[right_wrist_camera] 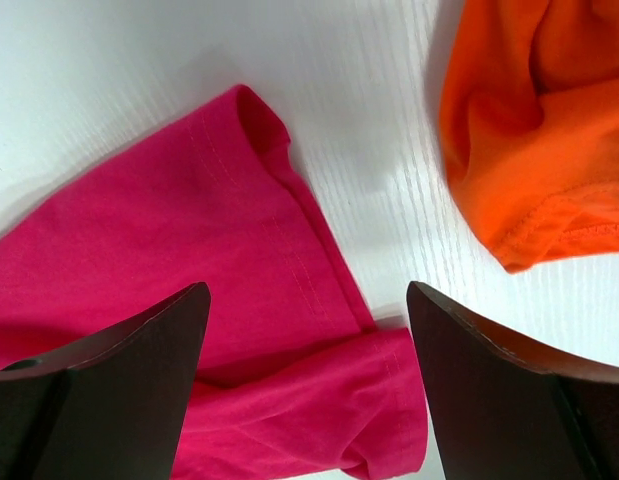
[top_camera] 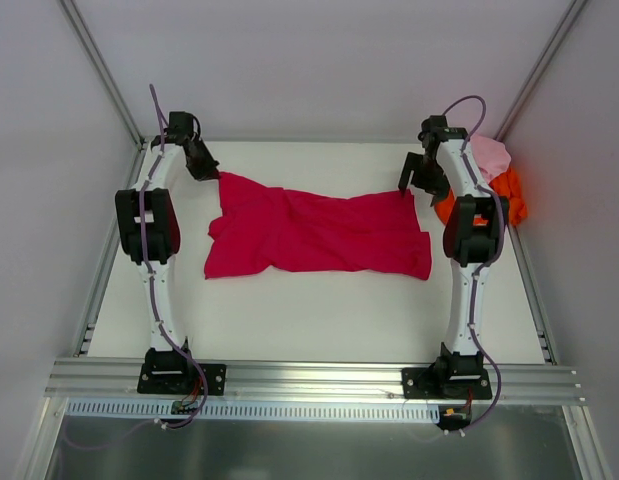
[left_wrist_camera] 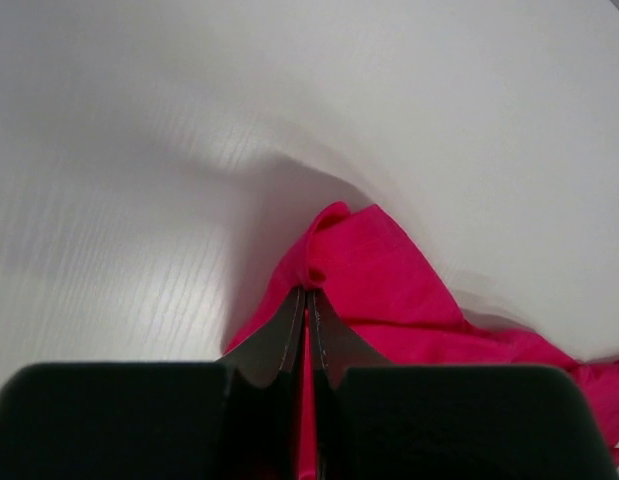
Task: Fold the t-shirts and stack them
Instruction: Grap the side of the flattened tshirt furthest away from the robot with both arms
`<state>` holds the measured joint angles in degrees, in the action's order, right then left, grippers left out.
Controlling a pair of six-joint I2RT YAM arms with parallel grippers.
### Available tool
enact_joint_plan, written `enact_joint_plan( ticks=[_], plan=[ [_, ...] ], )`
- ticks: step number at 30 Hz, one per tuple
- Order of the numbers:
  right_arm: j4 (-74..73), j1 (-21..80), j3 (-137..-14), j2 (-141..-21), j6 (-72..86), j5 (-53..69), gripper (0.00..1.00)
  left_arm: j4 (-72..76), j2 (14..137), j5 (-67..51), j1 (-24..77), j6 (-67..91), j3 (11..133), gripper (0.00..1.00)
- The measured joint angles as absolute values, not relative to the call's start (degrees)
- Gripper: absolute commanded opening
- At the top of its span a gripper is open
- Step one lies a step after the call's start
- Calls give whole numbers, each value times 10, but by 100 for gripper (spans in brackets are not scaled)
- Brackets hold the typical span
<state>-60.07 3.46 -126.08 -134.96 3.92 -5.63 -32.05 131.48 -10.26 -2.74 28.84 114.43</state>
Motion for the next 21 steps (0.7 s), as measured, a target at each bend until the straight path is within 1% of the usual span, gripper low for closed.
enact_joint_plan(
  ticks=[3, 15, 18, 21],
  plan=[
    [-587, 31, -1263, -1355, 36, -40, 85, -326, 1313, -100, -27, 288, 1144, 0],
    [-531, 8, -1280, -1407, 30, 95, 84, -342, 1259, -100, -27, 273, 1118, 0],
    [-519, 7, -1280, -1415, 30, 116, 80, -345, 1240, -100, -27, 272, 1104, 0],
    [-512, 7, -1280, -1418, 26, 126, 65, -349, 1225, -100, -27, 269, 1095, 0]
  ],
)
